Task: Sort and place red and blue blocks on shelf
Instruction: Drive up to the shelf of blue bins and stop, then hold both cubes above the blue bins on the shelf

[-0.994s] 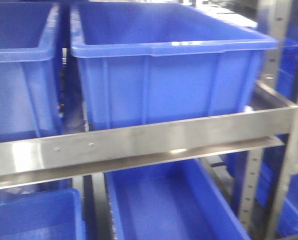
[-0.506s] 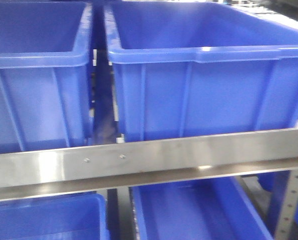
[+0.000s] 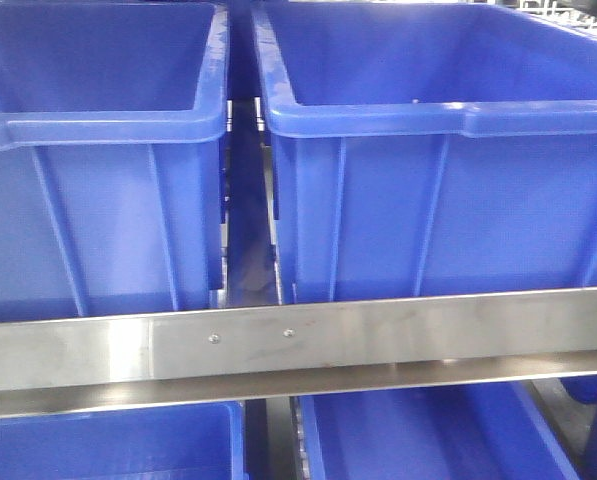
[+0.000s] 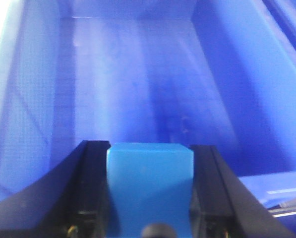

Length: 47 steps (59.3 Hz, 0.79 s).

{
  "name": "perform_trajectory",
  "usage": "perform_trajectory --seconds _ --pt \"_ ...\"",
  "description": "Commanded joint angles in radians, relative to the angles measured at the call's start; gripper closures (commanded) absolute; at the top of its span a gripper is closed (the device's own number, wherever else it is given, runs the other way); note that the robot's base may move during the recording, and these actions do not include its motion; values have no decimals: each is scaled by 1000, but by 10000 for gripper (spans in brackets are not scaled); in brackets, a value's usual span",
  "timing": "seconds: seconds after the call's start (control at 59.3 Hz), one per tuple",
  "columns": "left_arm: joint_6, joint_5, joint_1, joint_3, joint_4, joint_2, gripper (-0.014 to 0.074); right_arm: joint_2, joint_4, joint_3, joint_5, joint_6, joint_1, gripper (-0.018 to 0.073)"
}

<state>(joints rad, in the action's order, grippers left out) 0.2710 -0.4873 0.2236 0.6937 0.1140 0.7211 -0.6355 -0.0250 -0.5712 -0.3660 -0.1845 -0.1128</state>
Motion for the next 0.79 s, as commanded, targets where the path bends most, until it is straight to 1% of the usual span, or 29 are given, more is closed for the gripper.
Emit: perform_trajectory --seconds 0.0,0.354,0.506,0.775 --pt "1 75 1 36 3 -4 474 2 8 -30 81 3 3 501" --pt "1 111 1 36 3 -4 474 2 8 -30 81 3 3 501" --pt "1 106 1 36 3 -4 474 2 8 -30 110 3 5 501" --pt "1 107 1 36 3 -4 474 2 8 -30 111 3 5 501"
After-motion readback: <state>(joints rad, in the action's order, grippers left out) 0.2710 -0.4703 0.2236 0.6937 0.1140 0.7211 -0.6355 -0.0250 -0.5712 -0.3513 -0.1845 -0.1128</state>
